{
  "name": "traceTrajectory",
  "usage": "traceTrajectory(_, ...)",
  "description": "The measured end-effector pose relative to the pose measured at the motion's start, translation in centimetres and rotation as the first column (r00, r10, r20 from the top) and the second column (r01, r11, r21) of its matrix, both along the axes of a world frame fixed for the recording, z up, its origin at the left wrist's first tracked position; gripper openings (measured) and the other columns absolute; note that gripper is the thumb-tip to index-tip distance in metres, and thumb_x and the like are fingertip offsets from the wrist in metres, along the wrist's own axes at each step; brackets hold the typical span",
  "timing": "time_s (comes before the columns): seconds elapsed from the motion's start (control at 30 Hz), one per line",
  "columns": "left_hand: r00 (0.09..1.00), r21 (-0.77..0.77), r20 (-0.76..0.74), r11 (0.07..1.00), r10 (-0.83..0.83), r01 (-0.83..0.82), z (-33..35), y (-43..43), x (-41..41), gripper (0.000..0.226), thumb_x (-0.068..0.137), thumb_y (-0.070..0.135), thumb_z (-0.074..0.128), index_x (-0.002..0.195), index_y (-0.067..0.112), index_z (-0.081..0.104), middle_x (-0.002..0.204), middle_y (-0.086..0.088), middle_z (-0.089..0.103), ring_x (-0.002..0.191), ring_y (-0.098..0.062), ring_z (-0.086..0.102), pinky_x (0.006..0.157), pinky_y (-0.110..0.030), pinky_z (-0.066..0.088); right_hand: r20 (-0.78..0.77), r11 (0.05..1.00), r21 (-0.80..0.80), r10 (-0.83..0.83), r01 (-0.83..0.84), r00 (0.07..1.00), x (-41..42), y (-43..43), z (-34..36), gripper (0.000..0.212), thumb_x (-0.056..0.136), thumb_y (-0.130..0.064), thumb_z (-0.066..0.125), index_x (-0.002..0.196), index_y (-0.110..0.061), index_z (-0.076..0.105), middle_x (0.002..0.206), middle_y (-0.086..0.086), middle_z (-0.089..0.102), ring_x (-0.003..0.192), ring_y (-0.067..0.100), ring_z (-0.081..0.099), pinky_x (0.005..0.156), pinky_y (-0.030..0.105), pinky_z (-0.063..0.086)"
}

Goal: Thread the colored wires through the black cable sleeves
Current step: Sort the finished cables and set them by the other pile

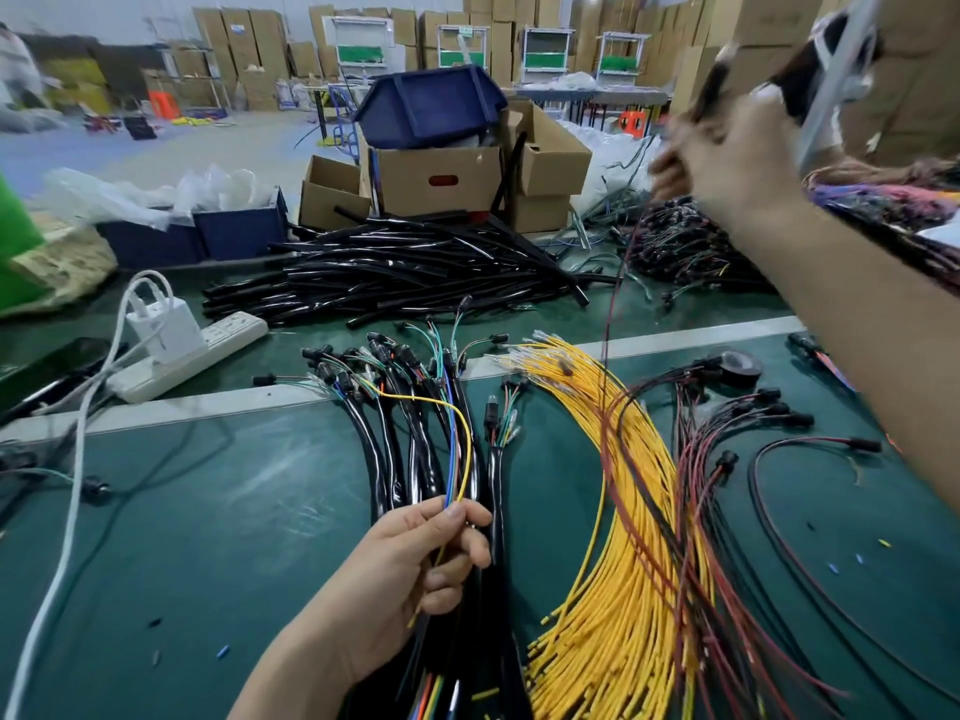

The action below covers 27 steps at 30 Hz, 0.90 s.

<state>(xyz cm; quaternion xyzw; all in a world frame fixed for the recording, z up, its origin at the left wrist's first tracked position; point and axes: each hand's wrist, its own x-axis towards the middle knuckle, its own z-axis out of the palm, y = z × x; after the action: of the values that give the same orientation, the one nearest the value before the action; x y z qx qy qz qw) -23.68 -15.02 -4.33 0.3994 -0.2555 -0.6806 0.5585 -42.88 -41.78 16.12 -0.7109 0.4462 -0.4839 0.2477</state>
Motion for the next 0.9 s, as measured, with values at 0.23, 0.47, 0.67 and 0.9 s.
traceTrajectory(0.23,1.000,-0.001,-0.009,1.000,0.005,-0.005,0.0,0.1,-0.2,0.018,0.083,0.012,0.054,0.084,-0.003,0.063,0.061,-0.015,0.057,0.035,-0.006,0.033,0.029,-0.013,0.031,0.147,0.859,0.512,-0.062,-0.023,0.987,0.3,0.2,-9.8,0.029,0.095,-0.011,0.056,0.121,0.003,0.054,0.119,0.023,0.059,0.084,0.025,0.067,0.069,0.028,0.059)
traceTrajectory(0.47,1.000,0.005,0.014,1.000,0.014,-0.014,0.3,0.1,-0.2,0.017,0.083,0.012,0.053,0.086,-0.004,0.060,0.061,-0.015,0.056,0.035,-0.005,0.032,0.028,-0.013,0.030,-0.553,0.881,0.456,0.168,0.127,0.816,0.6,2.3,-16.6,0.028,0.083,-0.035,0.071,0.104,-0.016,0.069,0.104,0.004,0.063,0.096,0.019,0.056,0.088,0.031,0.044)
traceTrajectory(0.67,0.999,0.010,0.036,1.000,0.027,-0.027,0.3,0.2,-0.1,0.018,0.082,0.012,0.053,0.087,-0.004,0.059,0.060,-0.014,0.055,0.034,-0.005,0.031,0.028,-0.013,0.030,-0.665,0.915,0.382,0.174,0.130,0.726,0.1,4.3,-16.9,0.056,0.072,-0.067,0.065,0.091,-0.014,0.062,0.091,0.002,0.062,0.087,0.018,0.057,0.082,0.039,0.050)
traceTrajectory(0.9,0.998,0.013,0.048,0.999,0.039,-0.040,0.2,0.1,-0.2,0.020,0.079,0.012,0.054,0.087,-0.005,0.058,0.059,-0.014,0.054,0.034,-0.005,0.030,0.028,-0.012,0.029,-0.755,0.989,0.147,0.095,0.027,0.649,-4.3,6.2,-18.1,0.014,0.086,-0.025,0.065,0.082,-0.013,0.058,0.085,0.004,0.057,0.083,0.022,0.052,0.069,0.028,0.034)
